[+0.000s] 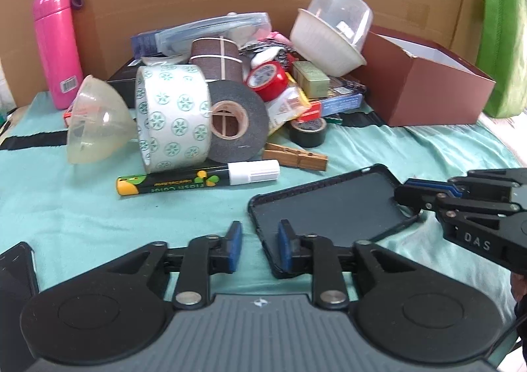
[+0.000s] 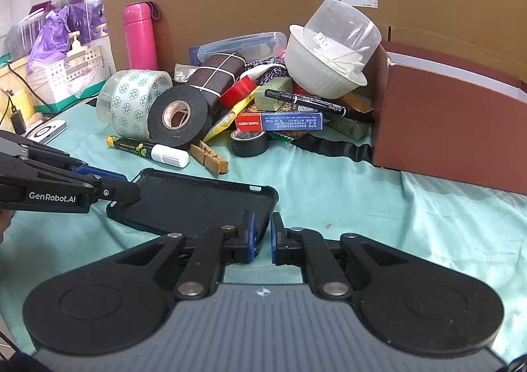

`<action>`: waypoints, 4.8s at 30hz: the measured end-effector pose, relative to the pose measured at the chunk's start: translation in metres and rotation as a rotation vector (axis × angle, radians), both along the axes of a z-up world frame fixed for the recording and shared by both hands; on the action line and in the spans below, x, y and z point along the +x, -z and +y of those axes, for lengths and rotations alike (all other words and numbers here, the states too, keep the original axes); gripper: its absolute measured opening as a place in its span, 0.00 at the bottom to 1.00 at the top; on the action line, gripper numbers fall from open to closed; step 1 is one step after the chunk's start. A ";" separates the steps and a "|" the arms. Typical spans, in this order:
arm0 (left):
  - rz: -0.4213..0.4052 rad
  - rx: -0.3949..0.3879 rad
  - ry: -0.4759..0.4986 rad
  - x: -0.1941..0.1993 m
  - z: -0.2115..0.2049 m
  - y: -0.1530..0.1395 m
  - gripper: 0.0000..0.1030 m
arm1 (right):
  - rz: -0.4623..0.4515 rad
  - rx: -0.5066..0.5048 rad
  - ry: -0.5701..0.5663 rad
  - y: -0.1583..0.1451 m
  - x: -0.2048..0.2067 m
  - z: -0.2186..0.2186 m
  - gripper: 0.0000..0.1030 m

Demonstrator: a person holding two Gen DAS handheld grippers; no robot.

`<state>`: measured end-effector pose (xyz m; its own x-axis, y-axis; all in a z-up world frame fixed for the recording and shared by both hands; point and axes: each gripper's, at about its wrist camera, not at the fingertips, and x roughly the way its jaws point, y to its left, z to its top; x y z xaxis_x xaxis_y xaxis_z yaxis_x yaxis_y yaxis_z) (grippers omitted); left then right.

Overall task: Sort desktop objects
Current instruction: 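Close the left gripper on the edge of the black phone case, then lift the black phone case with the left gripper toward the brown box, then drop the phone case into the brown box by opening the left gripper, then withdraw the left gripper back over the table toward the marker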

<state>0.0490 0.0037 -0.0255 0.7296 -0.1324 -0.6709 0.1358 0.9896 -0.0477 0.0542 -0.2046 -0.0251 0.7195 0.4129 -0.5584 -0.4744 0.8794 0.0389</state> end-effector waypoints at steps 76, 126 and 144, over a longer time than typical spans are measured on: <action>-0.104 -0.081 0.211 0.221 -0.260 -0.072 0.02 | -0.224 0.089 0.439 -0.070 0.155 -0.236 0.06; -0.282 -0.025 0.191 0.106 -0.204 -0.079 0.91 | -0.283 -0.078 0.457 -0.070 0.070 -0.176 0.90; -0.163 -0.101 0.054 0.018 -0.107 -0.031 0.91 | -0.232 -0.081 0.295 -0.029 0.002 -0.090 0.90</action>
